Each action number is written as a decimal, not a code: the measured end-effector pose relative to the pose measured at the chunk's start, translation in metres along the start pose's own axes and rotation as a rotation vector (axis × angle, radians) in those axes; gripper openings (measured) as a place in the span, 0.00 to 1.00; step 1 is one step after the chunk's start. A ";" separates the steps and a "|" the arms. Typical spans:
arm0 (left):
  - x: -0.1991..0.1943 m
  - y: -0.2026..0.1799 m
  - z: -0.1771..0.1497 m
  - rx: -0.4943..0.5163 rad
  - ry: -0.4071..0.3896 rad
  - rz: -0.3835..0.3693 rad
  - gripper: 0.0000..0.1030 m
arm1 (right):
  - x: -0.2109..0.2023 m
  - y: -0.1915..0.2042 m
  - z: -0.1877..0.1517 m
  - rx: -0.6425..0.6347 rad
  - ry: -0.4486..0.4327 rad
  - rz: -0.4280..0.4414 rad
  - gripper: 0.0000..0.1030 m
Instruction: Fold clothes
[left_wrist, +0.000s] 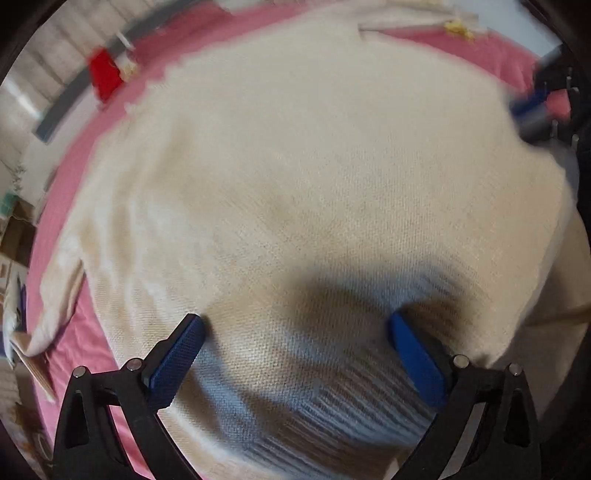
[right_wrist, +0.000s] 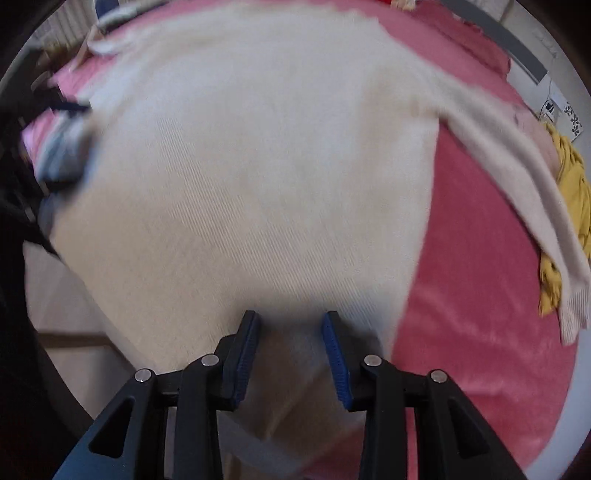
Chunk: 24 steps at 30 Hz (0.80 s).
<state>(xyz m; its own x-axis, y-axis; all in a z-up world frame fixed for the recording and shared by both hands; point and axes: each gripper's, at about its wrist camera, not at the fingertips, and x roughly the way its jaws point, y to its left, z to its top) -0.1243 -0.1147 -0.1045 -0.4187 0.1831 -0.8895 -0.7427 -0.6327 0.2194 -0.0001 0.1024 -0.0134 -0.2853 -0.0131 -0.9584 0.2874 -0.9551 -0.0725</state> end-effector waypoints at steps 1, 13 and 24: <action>0.002 0.012 -0.002 -0.074 0.046 -0.054 0.98 | -0.004 -0.006 -0.007 0.033 -0.020 0.031 0.36; 0.001 0.053 0.081 -0.209 -0.144 -0.063 0.98 | -0.041 -0.168 -0.066 0.791 -0.223 0.315 0.37; 0.066 0.012 0.054 -0.421 -0.265 -0.100 0.99 | 0.000 -0.398 -0.197 1.629 -0.581 0.403 0.38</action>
<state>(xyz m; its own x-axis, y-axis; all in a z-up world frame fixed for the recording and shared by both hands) -0.1891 -0.0696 -0.1394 -0.5152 0.4086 -0.7534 -0.5340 -0.8406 -0.0907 0.0654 0.5408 -0.0386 -0.7925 -0.0470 -0.6080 -0.5949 -0.1600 0.7877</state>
